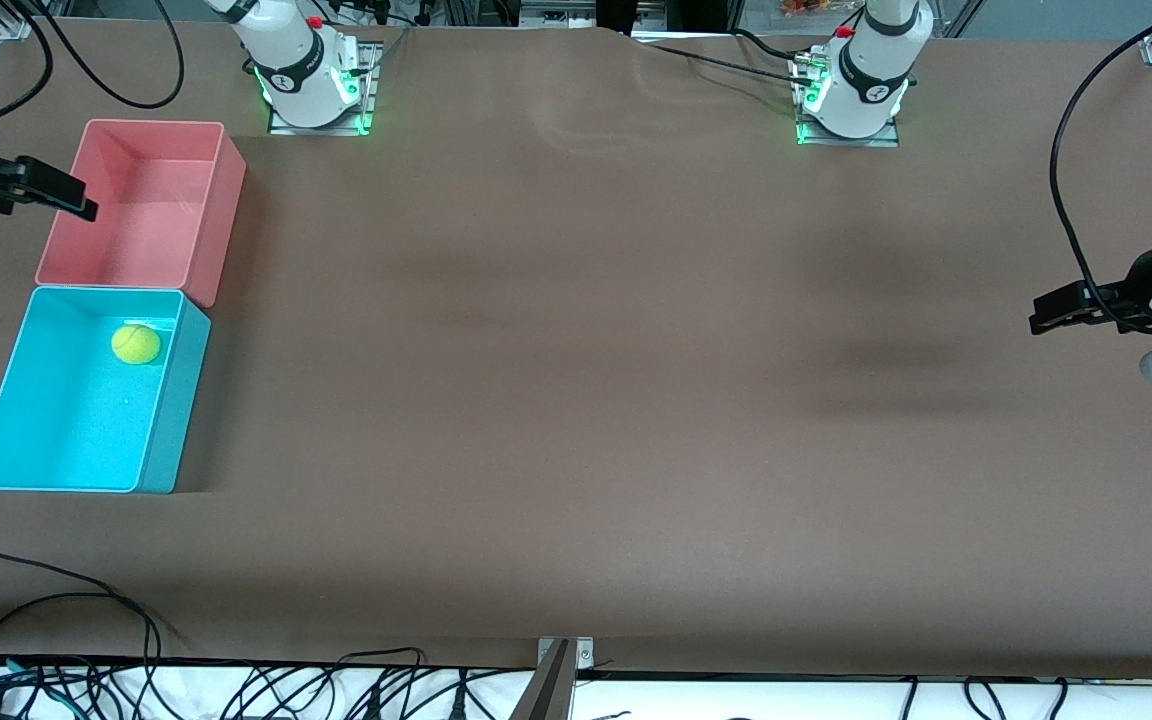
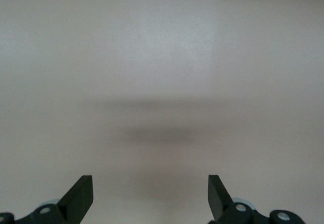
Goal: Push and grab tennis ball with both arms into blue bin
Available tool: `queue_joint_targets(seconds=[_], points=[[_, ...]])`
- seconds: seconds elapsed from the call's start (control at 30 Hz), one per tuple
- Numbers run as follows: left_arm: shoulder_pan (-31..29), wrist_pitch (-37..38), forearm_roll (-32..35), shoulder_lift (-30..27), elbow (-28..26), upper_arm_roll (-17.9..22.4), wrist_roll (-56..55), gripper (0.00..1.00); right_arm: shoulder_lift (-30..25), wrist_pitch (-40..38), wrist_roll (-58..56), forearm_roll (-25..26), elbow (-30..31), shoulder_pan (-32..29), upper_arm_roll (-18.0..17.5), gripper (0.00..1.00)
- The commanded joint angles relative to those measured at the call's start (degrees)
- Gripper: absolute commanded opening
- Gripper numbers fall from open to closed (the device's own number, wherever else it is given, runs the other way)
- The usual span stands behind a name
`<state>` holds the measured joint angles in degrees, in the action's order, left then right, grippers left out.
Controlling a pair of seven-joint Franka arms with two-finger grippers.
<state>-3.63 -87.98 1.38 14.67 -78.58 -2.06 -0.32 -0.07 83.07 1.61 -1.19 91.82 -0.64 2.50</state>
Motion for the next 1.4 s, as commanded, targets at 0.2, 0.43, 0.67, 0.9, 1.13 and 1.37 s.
queue_joint_targets(seconds=[0.2,0.43,0.67,0.9,1.13,1.37], points=[[0.20,1.23,0.47,0.19,1.42,0.13,1.11,1.00,-0.63,5.88,0.41,1.89,2.92,1.43,-1.62,1.00],[0.20,1.15,0.47,0.19,1.42,0.13,1.20,1.00,-0.37,9.12,0.50,1.80,3.62,1.43,-1.62,1.00],[0.20,1.23,0.47,0.19,1.42,0.13,1.11,1.00,-0.54,10.27,0.59,1.80,4.85,1.34,-1.18,1.00],[0.20,1.23,0.47,0.19,1.42,0.13,1.20,1.00,-0.46,9.92,0.59,1.80,4.59,1.25,-1.27,1.00],[0.20,1.23,0.47,0.19,1.42,0.13,1.20,1.00,0.07,9.57,0.59,1.63,4.06,1.08,-1.27,1.00],[0.20,1.23,0.47,0.19,1.42,0.13,1.28,1.00,0.16,9.57,0.59,1.63,4.06,1.16,-1.18,1.00]])
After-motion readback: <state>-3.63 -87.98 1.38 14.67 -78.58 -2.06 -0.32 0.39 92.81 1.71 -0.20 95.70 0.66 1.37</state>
